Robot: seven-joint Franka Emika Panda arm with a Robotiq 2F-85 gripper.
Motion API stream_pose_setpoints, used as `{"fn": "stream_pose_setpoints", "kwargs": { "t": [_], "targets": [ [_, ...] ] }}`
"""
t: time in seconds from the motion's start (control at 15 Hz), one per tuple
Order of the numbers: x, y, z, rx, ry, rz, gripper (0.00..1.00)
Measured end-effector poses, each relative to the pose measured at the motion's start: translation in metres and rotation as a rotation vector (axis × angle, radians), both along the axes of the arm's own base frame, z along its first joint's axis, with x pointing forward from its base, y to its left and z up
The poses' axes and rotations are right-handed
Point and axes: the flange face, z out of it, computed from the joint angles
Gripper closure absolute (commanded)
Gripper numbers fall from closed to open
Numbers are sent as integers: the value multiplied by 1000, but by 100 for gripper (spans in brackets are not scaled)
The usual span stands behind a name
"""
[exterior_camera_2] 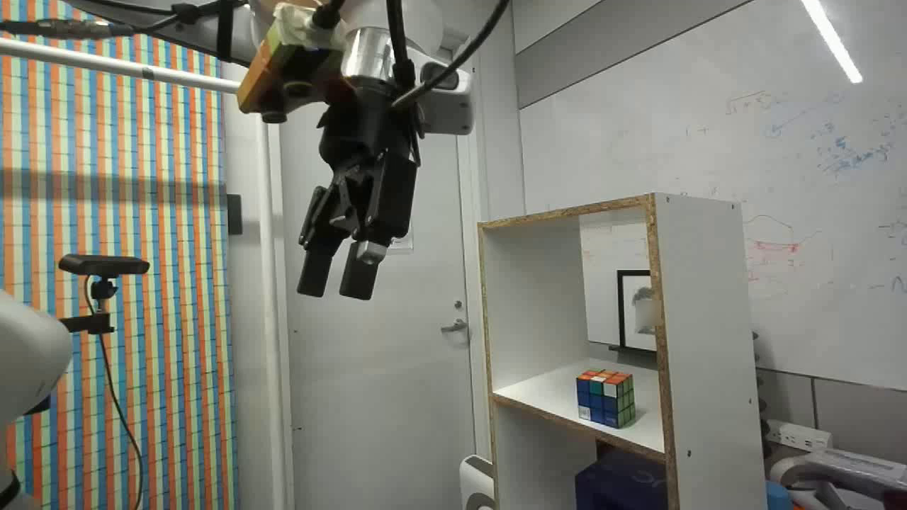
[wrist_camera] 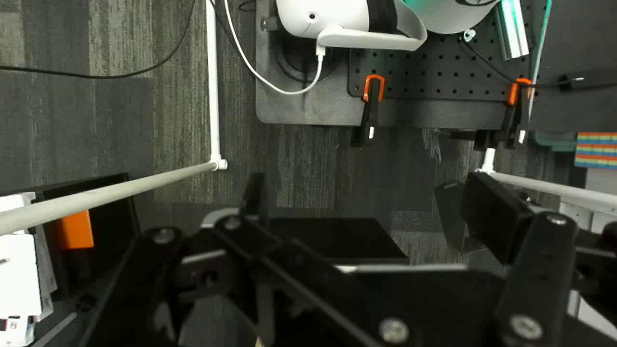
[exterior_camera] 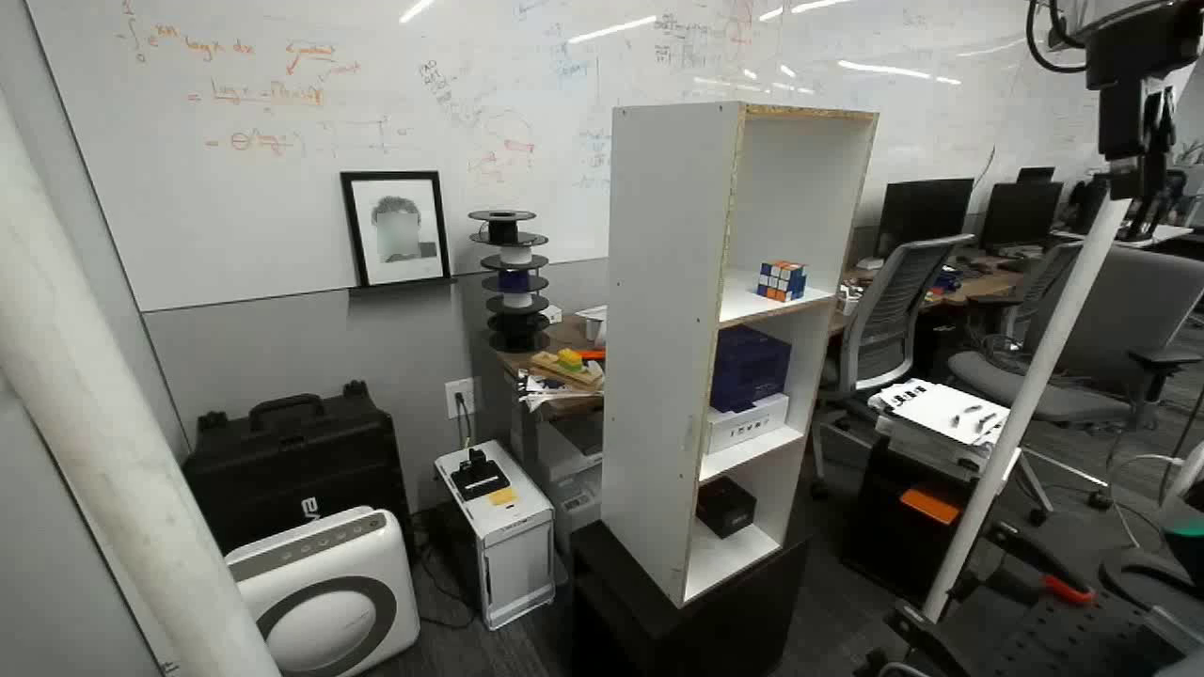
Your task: Put the Rubik's cube on top of the shelf.
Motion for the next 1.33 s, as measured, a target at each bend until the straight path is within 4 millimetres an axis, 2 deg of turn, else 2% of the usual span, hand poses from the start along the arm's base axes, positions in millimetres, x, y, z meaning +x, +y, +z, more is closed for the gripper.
{"fn": "stream_pose_setpoints", "kwargs": {
  "t": [0.73, 0.93, 1.07, 1.2, 1.33],
  "targets": [
    [4, -1, 5, -11, -40, 1, 0],
    [32, -1, 2, -51, -219, 15, 0],
    [57, 0, -7, -56, -347, 3, 0],
    [84, 2, -22, -45, -451, -16, 0],
    [110, 3, -48, -25, -512, -27, 0]
  ]
}}
